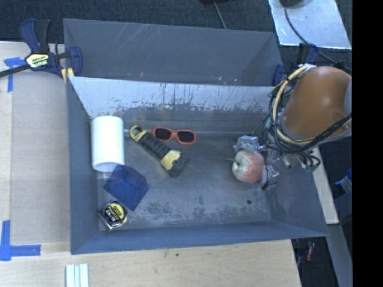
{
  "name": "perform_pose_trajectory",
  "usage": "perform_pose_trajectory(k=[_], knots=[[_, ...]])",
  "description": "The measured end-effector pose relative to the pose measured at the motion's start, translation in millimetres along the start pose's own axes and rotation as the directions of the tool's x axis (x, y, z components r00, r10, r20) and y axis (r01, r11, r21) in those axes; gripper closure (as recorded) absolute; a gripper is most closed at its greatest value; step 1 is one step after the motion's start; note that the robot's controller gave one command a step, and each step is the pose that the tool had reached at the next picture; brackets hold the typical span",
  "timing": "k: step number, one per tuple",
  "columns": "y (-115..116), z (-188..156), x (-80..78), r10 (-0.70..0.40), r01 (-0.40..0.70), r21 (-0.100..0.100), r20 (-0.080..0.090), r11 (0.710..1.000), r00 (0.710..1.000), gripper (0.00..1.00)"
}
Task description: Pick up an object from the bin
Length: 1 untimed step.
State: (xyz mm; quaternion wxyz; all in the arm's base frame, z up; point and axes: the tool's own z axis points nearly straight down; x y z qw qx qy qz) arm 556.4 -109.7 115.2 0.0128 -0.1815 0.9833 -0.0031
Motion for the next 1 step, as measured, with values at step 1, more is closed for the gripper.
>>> perform_pose_trajectory(k=[1], knots=[[-4.2,-100.4,-8.1,0.022,-0.022,-0.002,-0.003,1.000,1.000,1.00]])
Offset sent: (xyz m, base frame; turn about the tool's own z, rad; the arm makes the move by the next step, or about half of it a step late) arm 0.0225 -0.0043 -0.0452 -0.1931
